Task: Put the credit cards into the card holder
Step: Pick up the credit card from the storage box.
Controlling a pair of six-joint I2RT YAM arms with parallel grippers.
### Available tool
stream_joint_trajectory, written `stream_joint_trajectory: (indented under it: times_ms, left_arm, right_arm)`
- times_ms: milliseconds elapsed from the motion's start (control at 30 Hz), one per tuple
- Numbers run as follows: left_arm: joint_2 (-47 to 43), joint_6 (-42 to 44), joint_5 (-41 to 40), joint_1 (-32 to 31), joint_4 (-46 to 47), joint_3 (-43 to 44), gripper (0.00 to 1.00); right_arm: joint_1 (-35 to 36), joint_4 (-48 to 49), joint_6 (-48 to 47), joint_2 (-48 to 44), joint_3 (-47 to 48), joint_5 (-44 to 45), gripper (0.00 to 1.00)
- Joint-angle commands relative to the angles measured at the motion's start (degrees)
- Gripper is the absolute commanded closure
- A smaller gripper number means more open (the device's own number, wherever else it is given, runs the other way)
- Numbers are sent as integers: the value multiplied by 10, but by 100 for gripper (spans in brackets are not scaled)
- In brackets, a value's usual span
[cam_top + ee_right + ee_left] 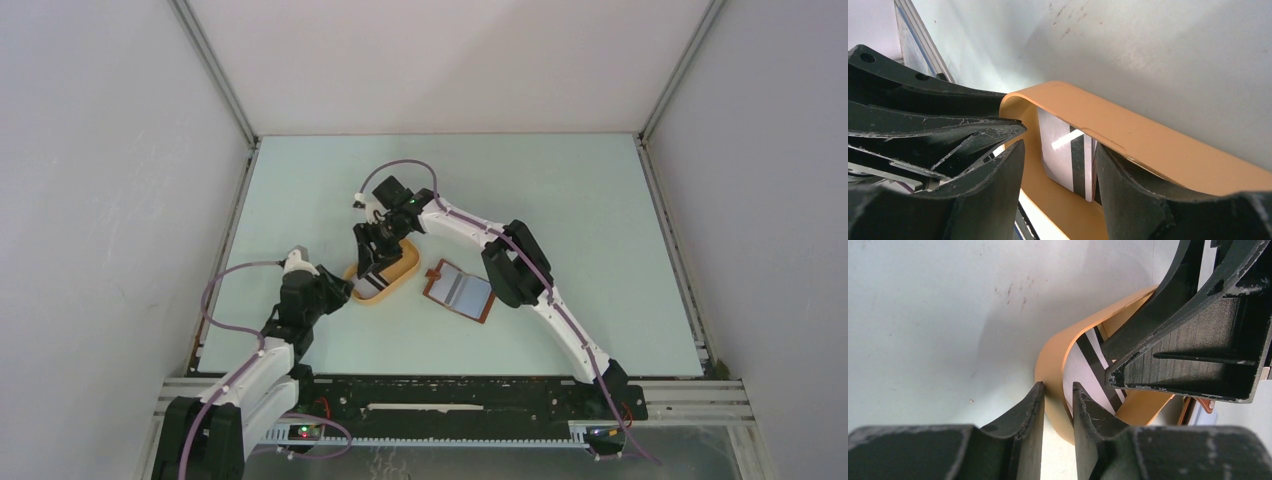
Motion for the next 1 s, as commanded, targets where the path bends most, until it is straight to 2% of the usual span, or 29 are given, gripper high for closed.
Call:
stream_joint_trajectory:
  times_ms: [0,400,800,967]
  left_arm:
    - [-1,10,12,3,3,17,72]
    - [-6,8,5,3,-2,16,73]
    - [-14,6,-3,3,-7,16,73]
    - [-13,6,-3,3,-6,16,73]
  right_arm:
    - [20,3,49,-36,-18,-78,38]
    - [20,25,71,-70,-42,-112,39]
    - [12,6,40,-69,-56,-49,42]
    - [4,10,38,-69,-61,-60,47]
